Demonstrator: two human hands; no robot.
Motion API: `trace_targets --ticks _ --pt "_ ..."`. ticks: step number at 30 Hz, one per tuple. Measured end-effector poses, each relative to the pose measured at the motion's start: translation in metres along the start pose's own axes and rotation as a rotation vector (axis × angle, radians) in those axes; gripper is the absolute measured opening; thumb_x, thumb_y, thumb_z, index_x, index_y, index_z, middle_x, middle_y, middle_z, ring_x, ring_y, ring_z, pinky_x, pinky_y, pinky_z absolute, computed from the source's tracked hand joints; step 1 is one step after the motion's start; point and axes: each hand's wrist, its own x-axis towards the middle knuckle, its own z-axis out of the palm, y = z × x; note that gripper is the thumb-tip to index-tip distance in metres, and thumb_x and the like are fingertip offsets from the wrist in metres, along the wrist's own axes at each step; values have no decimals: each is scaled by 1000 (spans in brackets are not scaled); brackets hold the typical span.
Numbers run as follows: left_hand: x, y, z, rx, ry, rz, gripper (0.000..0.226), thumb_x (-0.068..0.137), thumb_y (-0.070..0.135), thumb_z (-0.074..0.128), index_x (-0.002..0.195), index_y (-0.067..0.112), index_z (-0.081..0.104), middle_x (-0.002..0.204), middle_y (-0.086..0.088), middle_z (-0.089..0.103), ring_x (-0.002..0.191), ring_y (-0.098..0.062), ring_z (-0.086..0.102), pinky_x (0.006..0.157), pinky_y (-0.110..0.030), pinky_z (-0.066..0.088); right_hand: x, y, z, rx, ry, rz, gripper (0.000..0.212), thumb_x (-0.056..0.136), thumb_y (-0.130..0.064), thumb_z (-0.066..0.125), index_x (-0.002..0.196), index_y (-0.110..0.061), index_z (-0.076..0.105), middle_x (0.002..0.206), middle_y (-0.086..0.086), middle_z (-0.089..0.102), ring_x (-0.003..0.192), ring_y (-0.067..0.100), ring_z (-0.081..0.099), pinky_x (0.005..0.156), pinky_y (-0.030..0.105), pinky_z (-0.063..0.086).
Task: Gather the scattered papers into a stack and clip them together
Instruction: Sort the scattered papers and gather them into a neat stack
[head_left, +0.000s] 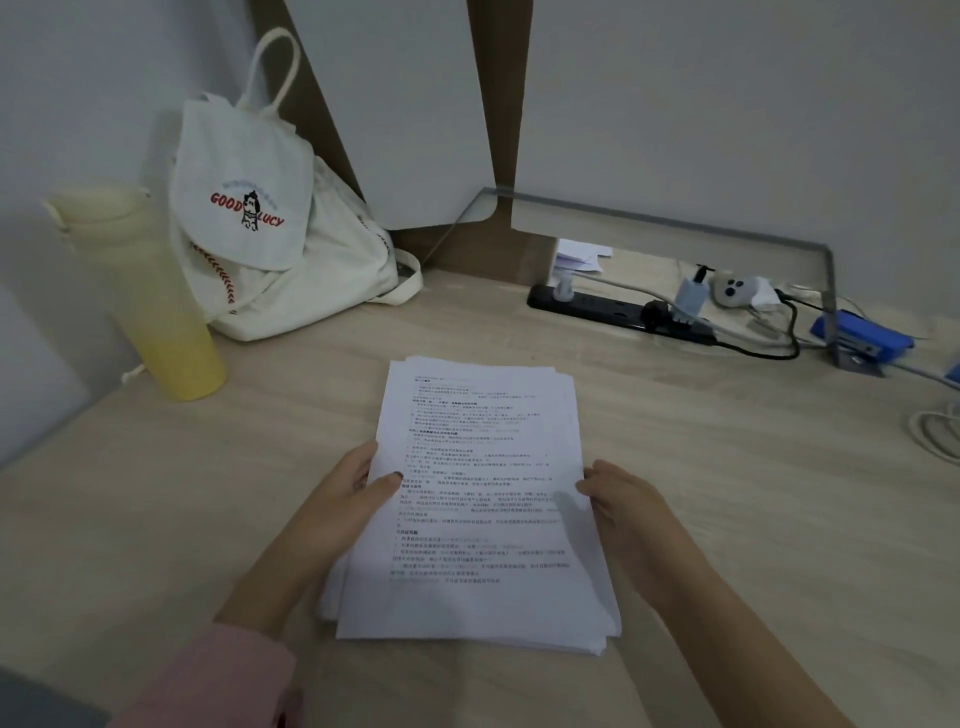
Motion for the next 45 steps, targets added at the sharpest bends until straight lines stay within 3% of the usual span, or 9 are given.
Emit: trace_targets --ticks 4,7,13,16,21,26,30,38,45 --pt "-2 -2 4 -27 16 20 25 93 3 45 110 18 55 95 14 61 69 11 63 57 -2 46 5 -9 -15 50 37 129 31 81 1 48 55 -11 34 57 6 31 51 17 29 51 29 26" --pt "-4 -5 7 -43 17 -15 27 93 7 47 118 12 57 102 7 65 79 5 63 61 -7 47 1 -9 -20 -129 -6 84 17 86 -7 50 83 2 64 79 13 66 67 28 62 61 33 48" --pt "-8 -11 21 -65 -60 -74 28 94 10 47 120 14 56 114 -3 66 95 -13 64 74 -21 50 -10 -3 -24 -189 -8 -59 31 89 -5 49 116 -15 56 106 4 68 92 25 67 81 40 55" --pt "-11 -9 30 -67 -63 -48 26 94 12 47 118 16 55 109 -2 66 87 -11 63 71 -21 48 -20 1 -34 -46 -79 -67 33 89 -1 48 114 -20 57 100 1 72 87 24 70 67 34 57" --pt "-5 15 43 -91 9 8 69 80 37 67 138 13 39 135 -4 50 118 -18 53 103 -38 43 -38 -14 -52 104 -138 -231 38 88 -4 52 122 -20 55 108 11 71 91 33 70 65 39 58" --pt "-6 72 60 -250 -65 265 27 85 22 61 112 22 62 104 5 73 93 -12 70 78 -26 57 -56 -54 -68 102 -72 -478 37 81 -14 57 115 -29 58 106 0 73 92 21 71 69 32 59" --pt "-13 97 71 -268 -5 534 28 86 7 58 109 22 58 98 13 70 87 1 68 66 -12 51 -59 -70 -84 61 5 -569 36 79 -19 58 114 -27 60 107 -8 72 96 11 68 77 29 58" --pt "-20 74 100 -295 -16 601 32 76 18 59 108 26 58 101 13 71 96 -9 68 75 -24 55 -54 -52 -79 137 93 -589 30 84 -16 56 112 -25 61 104 -15 72 96 3 66 68 14 54" --pt "-23 80 98 -285 19 726 38 70 26 63 106 30 54 98 24 68 95 1 64 75 -14 51 -61 -59 -86 107 143 -664 35 87 -6 48 119 -18 59 116 0 67 110 19 60 88 34 46"
